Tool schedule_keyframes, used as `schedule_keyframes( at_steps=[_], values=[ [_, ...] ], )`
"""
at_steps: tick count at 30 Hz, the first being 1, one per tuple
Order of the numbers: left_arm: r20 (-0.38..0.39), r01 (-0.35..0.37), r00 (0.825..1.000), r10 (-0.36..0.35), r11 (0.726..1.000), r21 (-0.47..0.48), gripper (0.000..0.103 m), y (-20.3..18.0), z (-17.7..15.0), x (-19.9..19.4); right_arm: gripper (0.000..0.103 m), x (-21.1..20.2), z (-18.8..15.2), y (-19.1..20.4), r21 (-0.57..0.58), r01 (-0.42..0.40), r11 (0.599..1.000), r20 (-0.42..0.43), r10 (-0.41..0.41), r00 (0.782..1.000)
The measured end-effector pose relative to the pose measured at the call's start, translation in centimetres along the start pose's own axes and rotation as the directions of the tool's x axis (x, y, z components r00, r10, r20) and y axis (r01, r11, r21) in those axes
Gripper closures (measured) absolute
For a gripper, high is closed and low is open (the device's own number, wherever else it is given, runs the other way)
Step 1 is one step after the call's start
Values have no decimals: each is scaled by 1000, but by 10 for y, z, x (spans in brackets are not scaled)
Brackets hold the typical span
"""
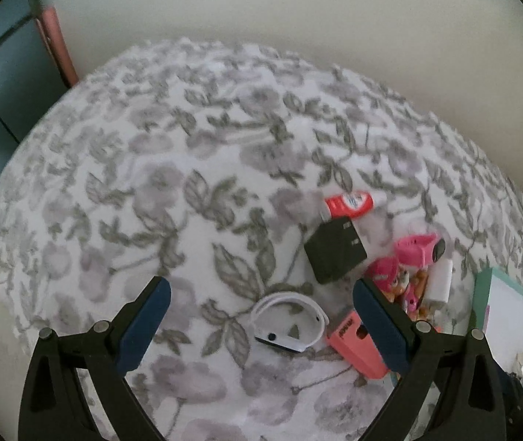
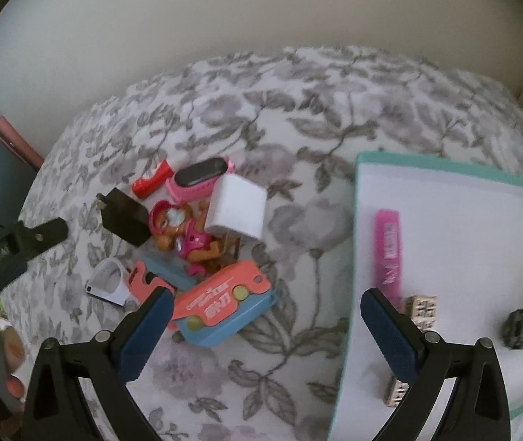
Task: Organize rigid objects
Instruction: 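Move both open tools from the tray over to the object pile, then grasp the white smartwatch band with the left tool while the right tool grasps the orange-blue toy knife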
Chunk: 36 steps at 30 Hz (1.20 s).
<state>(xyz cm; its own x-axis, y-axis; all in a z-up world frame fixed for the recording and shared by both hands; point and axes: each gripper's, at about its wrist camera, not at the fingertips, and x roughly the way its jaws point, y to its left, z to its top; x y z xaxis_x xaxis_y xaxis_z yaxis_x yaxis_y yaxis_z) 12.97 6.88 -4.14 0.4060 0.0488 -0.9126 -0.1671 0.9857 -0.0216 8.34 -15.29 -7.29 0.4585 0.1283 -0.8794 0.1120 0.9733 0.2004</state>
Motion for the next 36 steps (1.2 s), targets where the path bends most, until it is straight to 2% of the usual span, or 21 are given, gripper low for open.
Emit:
schedule_keyframes(
  at_steps=[5, 11, 16, 23, 29, 34, 36],
  values=[
    [-65, 10, 998, -10, 1000, -1, 4, -2, -3, 23, 1, 6, 2, 8, -14, -7, 1000, -7, 7, 1000],
    [-126, 20, 992, -25, 999, -41, 4, 3, -5, 46, 10, 11, 3, 15, -20, -34, 999, -9, 34, 999],
    [-172, 35, 984, -48, 996, -78, 4, 7, -8, 60, 14, 23, 2, 20, -13, -54, 998, -42, 53, 998],
    [-193, 52, 979, -71, 994, -100, 4, 8, -13, 71, 14, 38, 1, 20, 20, -64, 998, -67, 66, 996],
    [-195, 41, 979, -61, 994, -102, 4, 7, -8, 80, 16, 43, 4, 16, 55, -58, 997, -56, 61, 997],
    [-203, 33, 978, -53, 995, -97, 7, 5, -7, 85, 26, 45, 1, 21, 9, -25, 1000, -69, 26, 997],
    [-205, 26, 978, -44, 996, -90, 15, 3, -8, 83, 32, 44, 1, 18, 24, -33, 999, -76, 35, 996]
  ],
)
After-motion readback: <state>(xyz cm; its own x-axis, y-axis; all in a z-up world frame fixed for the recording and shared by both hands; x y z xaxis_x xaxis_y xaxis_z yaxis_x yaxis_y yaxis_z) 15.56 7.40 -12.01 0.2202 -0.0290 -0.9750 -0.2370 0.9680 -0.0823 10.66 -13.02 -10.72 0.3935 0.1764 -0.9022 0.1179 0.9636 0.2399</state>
